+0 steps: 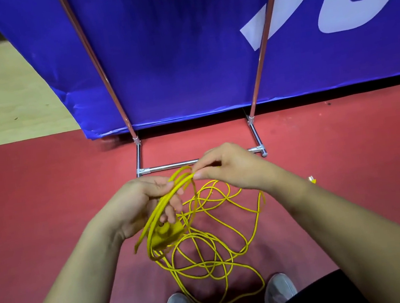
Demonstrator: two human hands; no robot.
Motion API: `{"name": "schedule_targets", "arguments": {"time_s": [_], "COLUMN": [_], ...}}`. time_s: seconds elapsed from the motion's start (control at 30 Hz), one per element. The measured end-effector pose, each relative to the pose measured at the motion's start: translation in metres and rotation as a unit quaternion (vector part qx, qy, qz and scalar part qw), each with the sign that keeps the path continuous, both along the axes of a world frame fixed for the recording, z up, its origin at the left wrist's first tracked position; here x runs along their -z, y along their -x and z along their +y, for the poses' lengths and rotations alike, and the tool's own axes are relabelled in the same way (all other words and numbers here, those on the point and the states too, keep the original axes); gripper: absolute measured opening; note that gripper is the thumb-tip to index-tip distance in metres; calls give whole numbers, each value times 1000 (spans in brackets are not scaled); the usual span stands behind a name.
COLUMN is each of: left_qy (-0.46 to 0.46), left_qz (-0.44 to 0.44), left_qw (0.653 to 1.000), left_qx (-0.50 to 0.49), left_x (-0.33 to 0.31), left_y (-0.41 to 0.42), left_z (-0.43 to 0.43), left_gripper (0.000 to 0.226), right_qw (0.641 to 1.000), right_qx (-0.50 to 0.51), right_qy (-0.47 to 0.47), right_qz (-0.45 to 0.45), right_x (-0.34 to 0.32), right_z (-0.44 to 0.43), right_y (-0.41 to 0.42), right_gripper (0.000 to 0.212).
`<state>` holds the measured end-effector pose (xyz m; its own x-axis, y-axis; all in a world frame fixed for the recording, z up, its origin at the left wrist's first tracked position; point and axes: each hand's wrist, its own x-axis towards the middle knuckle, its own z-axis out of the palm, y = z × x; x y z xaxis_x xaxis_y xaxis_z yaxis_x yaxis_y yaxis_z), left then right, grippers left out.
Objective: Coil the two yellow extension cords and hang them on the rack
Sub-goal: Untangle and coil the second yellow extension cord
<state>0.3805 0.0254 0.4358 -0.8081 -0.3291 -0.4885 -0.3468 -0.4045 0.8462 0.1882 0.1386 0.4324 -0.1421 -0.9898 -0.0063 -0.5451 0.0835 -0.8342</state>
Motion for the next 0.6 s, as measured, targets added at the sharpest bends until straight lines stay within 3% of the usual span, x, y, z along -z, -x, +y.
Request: {"name": "schedule_targets", "arguments": {"time_s": [0.13, 0.23, 0.3, 0.4, 0.6], "left_qy": [-37, -57, -59, -43, -64], "left_qz": [38, 93, 119, 116, 113], "left_qw": [999, 994, 991, 992, 991], "left_qx": [-2, 4, -4, -35, -16], "left_x": [5, 6, 5, 2, -4], "left_y": [1, -1, -5, -11, -9], "left_z": [1, -6, -13, -19, -14], "left_gripper": [21, 20, 35, 48, 44], "right_qw": [1000, 998, 989, 990, 980], "right_qx": [3, -4, 16, 93, 179], "right_qy": [24, -47, -107, -101, -25], "right_qz": [-4, 43, 104, 36, -84], "right_x": [-3, 14, 34, 55, 75], "right_z": [-4, 1, 7, 14, 3], "right_y": [1, 23, 40, 56, 59], "right_gripper": [8, 18, 21, 23, 18]}}
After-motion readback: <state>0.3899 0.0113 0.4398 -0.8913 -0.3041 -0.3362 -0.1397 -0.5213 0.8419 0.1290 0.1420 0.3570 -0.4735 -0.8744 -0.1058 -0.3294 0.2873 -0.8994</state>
